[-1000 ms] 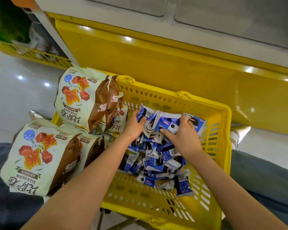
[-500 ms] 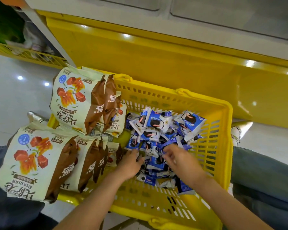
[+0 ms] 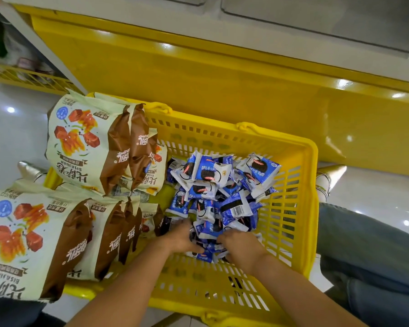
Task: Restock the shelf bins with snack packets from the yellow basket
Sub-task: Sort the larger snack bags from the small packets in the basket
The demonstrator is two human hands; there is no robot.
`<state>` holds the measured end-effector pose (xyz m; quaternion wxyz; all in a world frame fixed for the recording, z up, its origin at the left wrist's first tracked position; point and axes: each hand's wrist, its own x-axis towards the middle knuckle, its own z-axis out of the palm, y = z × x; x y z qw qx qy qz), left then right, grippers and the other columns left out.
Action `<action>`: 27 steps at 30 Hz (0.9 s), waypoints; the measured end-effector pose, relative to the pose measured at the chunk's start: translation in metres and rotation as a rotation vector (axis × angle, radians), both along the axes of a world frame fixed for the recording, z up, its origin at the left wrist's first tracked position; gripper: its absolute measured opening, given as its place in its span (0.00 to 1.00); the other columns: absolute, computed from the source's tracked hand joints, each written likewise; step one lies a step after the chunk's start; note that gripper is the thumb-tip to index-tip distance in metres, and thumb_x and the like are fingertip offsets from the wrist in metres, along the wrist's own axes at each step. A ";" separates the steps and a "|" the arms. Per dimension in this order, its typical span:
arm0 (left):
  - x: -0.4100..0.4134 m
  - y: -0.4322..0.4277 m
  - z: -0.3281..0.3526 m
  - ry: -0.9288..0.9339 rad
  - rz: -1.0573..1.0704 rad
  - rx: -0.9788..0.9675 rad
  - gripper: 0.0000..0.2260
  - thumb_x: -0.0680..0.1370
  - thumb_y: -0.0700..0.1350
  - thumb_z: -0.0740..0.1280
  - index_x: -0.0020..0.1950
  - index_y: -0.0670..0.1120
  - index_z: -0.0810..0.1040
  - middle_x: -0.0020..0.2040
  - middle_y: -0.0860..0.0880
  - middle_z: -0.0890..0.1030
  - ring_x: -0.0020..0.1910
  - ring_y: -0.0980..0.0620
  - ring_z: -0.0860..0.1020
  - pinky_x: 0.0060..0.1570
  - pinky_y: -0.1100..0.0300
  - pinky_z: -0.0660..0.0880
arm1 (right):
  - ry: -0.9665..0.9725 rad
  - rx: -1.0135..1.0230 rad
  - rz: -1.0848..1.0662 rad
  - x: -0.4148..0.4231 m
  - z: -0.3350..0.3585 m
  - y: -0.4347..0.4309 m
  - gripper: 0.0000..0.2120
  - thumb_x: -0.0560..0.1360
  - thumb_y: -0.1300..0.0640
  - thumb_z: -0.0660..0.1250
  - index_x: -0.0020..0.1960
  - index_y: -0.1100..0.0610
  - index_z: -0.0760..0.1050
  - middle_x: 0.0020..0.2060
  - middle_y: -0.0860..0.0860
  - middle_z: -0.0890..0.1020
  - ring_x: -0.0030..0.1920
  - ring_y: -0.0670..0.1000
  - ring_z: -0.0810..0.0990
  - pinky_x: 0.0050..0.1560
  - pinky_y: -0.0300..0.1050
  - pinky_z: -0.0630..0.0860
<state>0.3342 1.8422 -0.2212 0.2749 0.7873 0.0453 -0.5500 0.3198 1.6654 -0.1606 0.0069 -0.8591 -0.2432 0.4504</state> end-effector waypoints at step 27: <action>0.015 -0.011 0.040 -0.066 0.489 -0.333 0.12 0.75 0.36 0.66 0.55 0.45 0.69 0.48 0.46 0.75 0.43 0.54 0.74 0.39 0.67 0.72 | -0.472 0.431 -0.974 0.054 0.067 -0.042 0.11 0.73 0.52 0.70 0.55 0.48 0.76 0.36 0.37 0.75 0.32 0.48 0.79 0.27 0.30 0.69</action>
